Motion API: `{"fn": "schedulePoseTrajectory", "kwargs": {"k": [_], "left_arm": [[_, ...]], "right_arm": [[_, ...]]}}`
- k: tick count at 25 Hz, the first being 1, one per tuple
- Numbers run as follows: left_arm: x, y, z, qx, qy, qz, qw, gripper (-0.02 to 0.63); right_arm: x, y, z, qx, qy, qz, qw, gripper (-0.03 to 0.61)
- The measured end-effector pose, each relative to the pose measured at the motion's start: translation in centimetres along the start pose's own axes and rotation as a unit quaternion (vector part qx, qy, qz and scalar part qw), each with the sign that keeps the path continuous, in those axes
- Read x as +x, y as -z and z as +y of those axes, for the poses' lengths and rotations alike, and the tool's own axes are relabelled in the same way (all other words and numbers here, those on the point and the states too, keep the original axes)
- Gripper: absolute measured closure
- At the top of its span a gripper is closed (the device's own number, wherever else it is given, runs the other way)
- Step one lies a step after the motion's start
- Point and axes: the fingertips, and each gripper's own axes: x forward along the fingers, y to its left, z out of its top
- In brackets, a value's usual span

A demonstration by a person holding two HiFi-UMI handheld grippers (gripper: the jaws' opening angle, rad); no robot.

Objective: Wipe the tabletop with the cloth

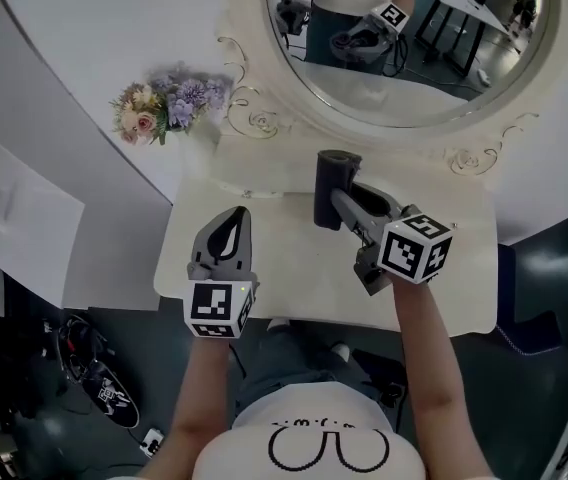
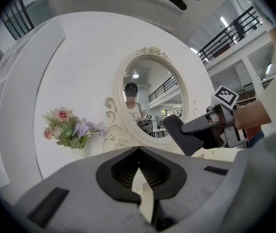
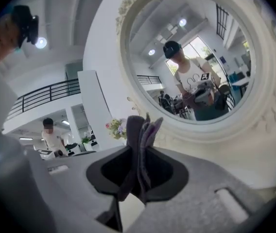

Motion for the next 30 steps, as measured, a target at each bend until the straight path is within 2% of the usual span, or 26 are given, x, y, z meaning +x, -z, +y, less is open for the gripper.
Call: {"fn": "schedulePoseTrajectory", "kwargs": {"k": [3,5,8,14,17,21,30], "left_arm": [[0.3,-0.8,-2.1,0.004,0.005,-0.007,1.0000,0.615],[0.7,-1.2,-3.6,0.006,0.011,-0.012,0.9999,0.615],[0.9,-1.6,-6.2,0.007,0.020,-0.020,0.9996,0.615],[1.3,-3.0,-12.0,0.014,0.041,-0.039,0.9983,0.615],[1.2,-3.9,-13.8,0.016,0.042,-0.054,0.9976,0.615],[0.7,-5.0,-16.1,0.020,0.043,-0.066,0.9967,0.615],[-0.8,-5.8,-20.1,0.023,0.031,-0.072,0.9967,0.615]], "right_arm": [[-3.2,-1.0,-0.2,-0.053,0.020,-0.030,0.998,0.497],[-5.5,-1.6,-0.2,-0.102,0.042,-0.053,0.992,0.496],[-9.3,-2.2,0.2,-0.171,0.079,-0.098,0.977,0.495],[-17.4,-2.8,0.6,-0.234,0.138,-0.150,0.951,0.497],[-20.7,-2.7,0.2,-0.250,0.157,-0.161,0.942,0.495],[-24.5,-2.8,-1.4,-0.251,0.182,-0.167,0.936,0.497],[-28.3,-2.5,-2.8,-0.263,0.185,-0.155,0.934,0.497]]}}
